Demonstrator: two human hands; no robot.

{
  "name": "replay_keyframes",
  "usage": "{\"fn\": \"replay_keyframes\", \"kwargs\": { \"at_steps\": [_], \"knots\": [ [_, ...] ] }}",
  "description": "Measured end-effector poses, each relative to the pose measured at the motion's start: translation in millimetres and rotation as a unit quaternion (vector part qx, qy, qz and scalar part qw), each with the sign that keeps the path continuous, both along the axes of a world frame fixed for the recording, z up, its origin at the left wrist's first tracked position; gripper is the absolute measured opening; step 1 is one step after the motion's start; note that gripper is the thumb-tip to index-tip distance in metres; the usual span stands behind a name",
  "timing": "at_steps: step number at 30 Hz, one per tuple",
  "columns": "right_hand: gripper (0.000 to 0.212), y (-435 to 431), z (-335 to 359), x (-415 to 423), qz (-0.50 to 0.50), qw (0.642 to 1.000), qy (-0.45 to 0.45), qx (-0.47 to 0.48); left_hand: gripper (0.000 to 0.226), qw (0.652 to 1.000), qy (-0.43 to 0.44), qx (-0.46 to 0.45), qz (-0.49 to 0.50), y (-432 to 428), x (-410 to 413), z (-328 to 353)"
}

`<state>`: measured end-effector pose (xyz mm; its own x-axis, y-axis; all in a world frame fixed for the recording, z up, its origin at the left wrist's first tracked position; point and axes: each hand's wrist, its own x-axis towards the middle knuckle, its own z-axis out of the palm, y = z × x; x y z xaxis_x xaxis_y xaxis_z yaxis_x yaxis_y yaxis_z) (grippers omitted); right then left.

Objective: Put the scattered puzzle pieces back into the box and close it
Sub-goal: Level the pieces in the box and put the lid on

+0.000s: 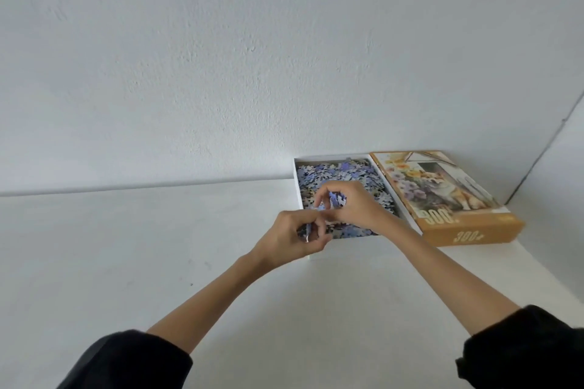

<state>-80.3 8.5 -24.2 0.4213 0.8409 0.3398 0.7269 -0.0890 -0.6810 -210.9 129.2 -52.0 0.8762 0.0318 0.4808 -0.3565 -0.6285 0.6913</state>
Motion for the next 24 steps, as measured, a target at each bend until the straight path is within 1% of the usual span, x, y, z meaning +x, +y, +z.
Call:
{"fn": "replay_keyframes", "kwargs": {
  "at_steps": [7,11,14,16,19,22,23,24],
  "knots": [
    [0.013,-23.2,-0.7,60.9,-0.006,0.999,-0.033,-0.013,0.013,0.998,-0.019,0.048,-0.018,-24.1,55.4,1.6],
    [0.013,-25.1,-8.0,85.5,-0.028,0.998,-0.048,-0.009,0.012,0.995,-0.008,0.096,-0.010,-22.7,79.5,-1.2],
    [0.013,-23.8,-15.2,96.7,-0.041,0.997,-0.054,-0.022,0.020,0.985,0.008,0.167,0.043,-15.1,93.3,-7.2],
    [0.015,-24.5,-19.2,100.8,-0.040,0.998,-0.049,-0.020,0.026,0.979,0.016,0.190,0.079,-11.5,96.5,-12.6],
    [0.017,-27.3,-26.9,105.9,-0.052,0.997,-0.042,-0.025,0.027,0.981,0.007,0.145,0.125,-12.1,92.6,-15.7],
    [0.019,-28.9,-37.1,110.7,-0.103,0.994,-0.047,0.004,0.014,0.970,-0.017,0.125,0.208,-7.6,90.6,-20.1],
    [0.021,-30.1,-40.1,111.5,-0.129,0.990,-0.053,0.007,0.016,0.963,0.002,0.128,0.238,-5.1,91.7,-21.6],
    [0.024,-31.6,-42.4,111.0,-0.154,0.986,-0.064,0.003,0.023,0.957,0.041,0.121,0.260,-3.3,92.9,-22.7]
  ]
}}
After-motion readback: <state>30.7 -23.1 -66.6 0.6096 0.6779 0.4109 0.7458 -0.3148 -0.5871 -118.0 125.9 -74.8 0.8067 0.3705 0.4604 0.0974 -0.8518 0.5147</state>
